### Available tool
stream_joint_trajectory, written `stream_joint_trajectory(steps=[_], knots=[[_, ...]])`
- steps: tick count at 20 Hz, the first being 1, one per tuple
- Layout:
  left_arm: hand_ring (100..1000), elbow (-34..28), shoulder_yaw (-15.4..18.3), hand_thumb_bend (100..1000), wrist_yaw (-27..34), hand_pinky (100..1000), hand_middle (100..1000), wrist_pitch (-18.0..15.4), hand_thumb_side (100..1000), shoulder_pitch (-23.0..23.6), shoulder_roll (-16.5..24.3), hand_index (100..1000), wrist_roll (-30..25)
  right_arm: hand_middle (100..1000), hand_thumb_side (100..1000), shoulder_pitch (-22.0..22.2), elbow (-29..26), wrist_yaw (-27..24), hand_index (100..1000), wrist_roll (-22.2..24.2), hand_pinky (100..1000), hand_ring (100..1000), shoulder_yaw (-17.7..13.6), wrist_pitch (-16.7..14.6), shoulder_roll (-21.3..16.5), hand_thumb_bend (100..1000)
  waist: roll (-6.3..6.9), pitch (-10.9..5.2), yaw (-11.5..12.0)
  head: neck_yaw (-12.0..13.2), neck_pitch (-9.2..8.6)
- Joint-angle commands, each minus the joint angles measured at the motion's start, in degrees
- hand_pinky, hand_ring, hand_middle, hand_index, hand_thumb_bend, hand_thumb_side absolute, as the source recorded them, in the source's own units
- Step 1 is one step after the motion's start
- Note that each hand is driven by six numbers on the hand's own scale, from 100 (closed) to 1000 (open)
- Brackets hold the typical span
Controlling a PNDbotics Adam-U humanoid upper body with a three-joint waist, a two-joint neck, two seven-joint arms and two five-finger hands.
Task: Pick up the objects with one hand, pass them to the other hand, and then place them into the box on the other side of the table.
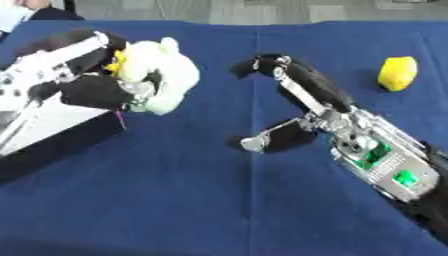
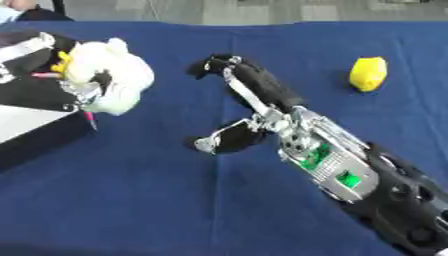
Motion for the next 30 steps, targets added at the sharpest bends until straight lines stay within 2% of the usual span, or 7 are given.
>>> stream_joint_trajectory(steps=[1, 6, 11, 17, 30], knots=[[551, 0.76, 3.24, 100, 0.32, 777, 453, -0.35, 288, 0.19, 3.88, 350, 2.51, 718, 198, -0.39, -1.65, 0.04, 811, -0.17, 847, 835, -1.12, 0.31, -1.55, 675, 0.24, -0.84, -0.04, 1.16, -0.07], [553, 4.67, 5.43, 100, -0.37, 776, 455, -0.81, 287, 1.35, 6.23, 353, 5.16, 719, 204, -0.33, -2.20, -0.50, 811, -0.33, 849, 835, -1.53, 0.07, -1.90, 651, 0.06, -0.84, -0.22, 3.17, -0.07], [554, 9.69, 7.25, 100, -0.78, 777, 457, -1.64, 287, 2.31, 6.72, 356, 7.70, 721, 202, -0.18, -2.23, -1.08, 811, -0.75, 850, 836, -1.94, -0.63, -2.18, 610, -0.18, -0.83, -0.34, 6.05, -0.07], [555, 16.23, 8.73, 100, -0.89, 777, 457, -2.84, 286, 3.12, 6.43, 360, 10.48, 718, 194, 0.10, -2.23, -1.84, 808, -1.49, 849, 833, -2.52, -0.95, -2.45, 622, -0.66, -0.69, -0.47, 8.56, -0.07], [561, 28.46, 9.90, 100, -3.54, 775, 465, -5.23, 278, 3.34, 4.10, 390, 15.01, 709, 193, 0.46, -2.23, -2.71, 802, -3.40, 846, 828, -3.31, -1.00, -2.22, 627, -1.45, -0.29, -0.75, 10.24, -0.27]])
